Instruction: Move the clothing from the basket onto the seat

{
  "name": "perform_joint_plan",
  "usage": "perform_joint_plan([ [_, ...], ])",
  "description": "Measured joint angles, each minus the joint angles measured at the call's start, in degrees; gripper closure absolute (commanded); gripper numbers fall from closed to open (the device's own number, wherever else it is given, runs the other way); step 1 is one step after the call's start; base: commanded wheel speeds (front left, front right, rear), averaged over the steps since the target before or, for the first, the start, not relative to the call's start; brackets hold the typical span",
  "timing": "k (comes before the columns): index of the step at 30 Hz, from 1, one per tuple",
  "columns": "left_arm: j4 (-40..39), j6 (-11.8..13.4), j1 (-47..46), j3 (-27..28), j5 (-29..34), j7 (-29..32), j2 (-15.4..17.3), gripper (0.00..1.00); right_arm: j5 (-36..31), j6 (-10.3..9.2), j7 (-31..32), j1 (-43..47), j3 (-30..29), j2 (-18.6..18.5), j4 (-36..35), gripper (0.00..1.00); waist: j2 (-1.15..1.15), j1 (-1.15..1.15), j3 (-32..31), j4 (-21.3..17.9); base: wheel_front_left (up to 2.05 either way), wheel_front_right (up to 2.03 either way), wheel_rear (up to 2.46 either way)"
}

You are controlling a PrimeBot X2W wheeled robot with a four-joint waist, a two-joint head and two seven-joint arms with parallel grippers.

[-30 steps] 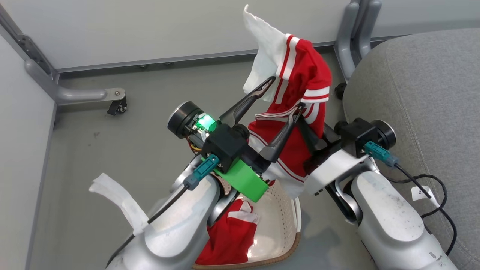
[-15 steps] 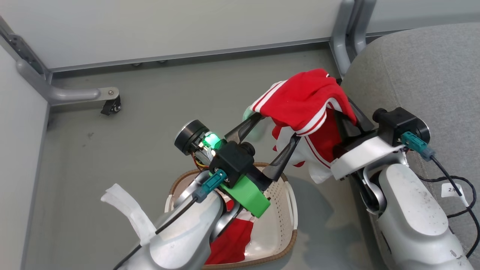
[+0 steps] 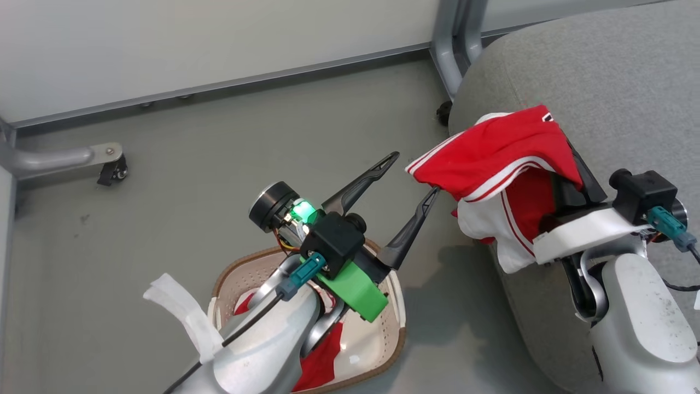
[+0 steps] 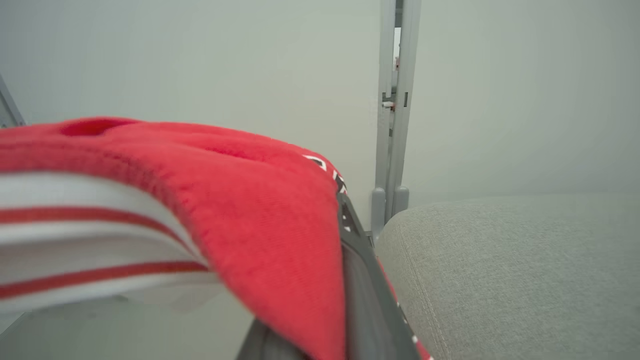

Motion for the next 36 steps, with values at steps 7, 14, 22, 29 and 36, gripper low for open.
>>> perform_joint_plan([
  [7, -0.2, 0.1, 0.0, -0.1, 0.0, 0.0, 0.6, 0.0, -0.3, 0.0, 0.0, 3.7, -4.7, 1.2, -2.3, 1.0, 0.0, 0.0, 0.7, -4.5, 0.0, 0.0, 0.0],
  [14, -0.2, 0.2, -0.3, -0.9, 0.1, 0.0, 1.1, 0.0, -0.6, 0.0, 0.0, 6.6, -9.4, 1.7, -4.3, 1.0, 0.0, 0.0, 1.7, -9.2, 0.0, 0.0, 0.0],
  [22, 0.1, 0.2, -1.3, -1.7, 0.1, 0.0, 1.3, 0.0, -1.1, 0.0, 0.0, 9.2, -13.5, 2.1, -6.0, 1.0, 0.0, 0.0, 3.0, -13.8, 0.0, 0.0, 0.0],
  [29, 0.3, 0.2, -1.8, -2.1, 0.1, 0.0, 1.5, 0.0, -0.5, 0.0, 0.0, 9.6, -12.5, 2.4, -6.6, 1.0, 0.0, 0.0, 4.4, -15.8, 0.0, 0.0, 0.0],
  [36, -0.7, 0.8, -2.3, -1.7, 0.5, 0.0, 2.6, 0.0, -0.5, 0.0, 0.0, 3.6, -11.1, 0.8, -6.3, 1.0, 0.0, 0.0, 6.6, -15.7, 0.0, 0.0, 0.0],
])
